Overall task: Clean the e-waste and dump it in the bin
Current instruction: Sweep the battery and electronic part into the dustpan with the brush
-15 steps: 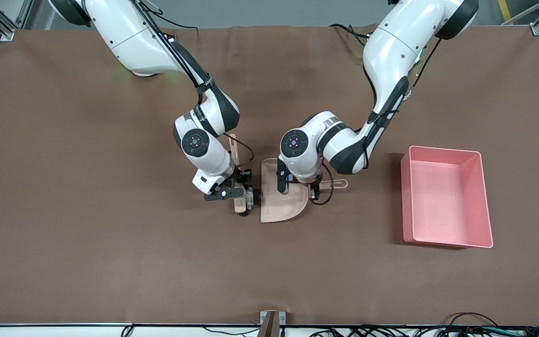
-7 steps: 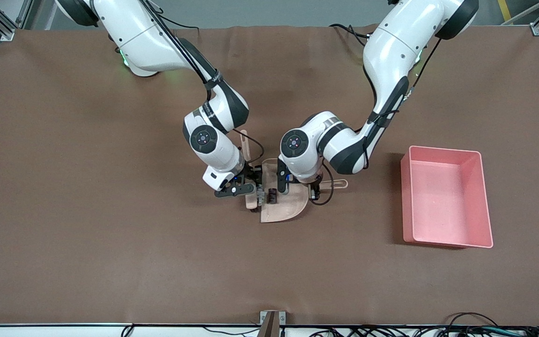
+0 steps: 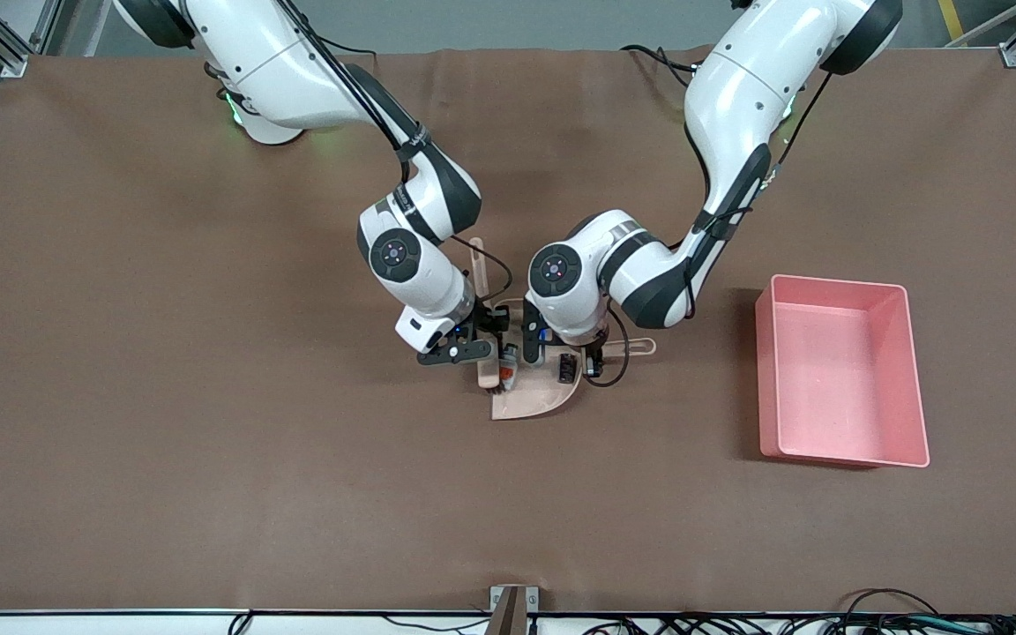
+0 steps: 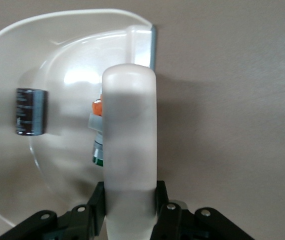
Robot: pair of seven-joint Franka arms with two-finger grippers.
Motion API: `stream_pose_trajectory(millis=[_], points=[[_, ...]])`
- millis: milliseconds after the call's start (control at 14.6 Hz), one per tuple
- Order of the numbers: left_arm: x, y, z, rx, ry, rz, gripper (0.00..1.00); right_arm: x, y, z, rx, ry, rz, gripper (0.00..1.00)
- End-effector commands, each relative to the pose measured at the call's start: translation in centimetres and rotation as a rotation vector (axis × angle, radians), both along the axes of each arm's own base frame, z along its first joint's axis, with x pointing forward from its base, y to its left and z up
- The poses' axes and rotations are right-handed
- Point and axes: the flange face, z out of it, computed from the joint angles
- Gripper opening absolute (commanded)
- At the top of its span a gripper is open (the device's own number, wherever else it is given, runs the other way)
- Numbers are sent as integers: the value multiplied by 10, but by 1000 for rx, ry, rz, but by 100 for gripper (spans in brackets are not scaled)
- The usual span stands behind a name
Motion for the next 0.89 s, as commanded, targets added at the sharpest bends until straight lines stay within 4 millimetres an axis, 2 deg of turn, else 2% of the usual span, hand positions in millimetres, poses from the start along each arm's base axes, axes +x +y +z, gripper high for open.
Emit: stream_pose_trajectory(millis=[0,137,343,617,686,823], points=[[3,1,5,8,-16,-17,19,-3,18,0,19,12,-42,0],[3,1,5,8,-16,-17,17,-2,19,2,21,10,-42,0],[5,4,6,6,-18,-4,15,10,3,5,16,9,-48,0],[15,2,9,-79,-57,9,14,29,-31,10,-11,45,-18,0],[17,-1,10,-106,-74,2,13,37,-45,26,-14,50,-27,1],[18,-3,9,-145,-89,5,11,50,-74,42,-32,79,-53,1]])
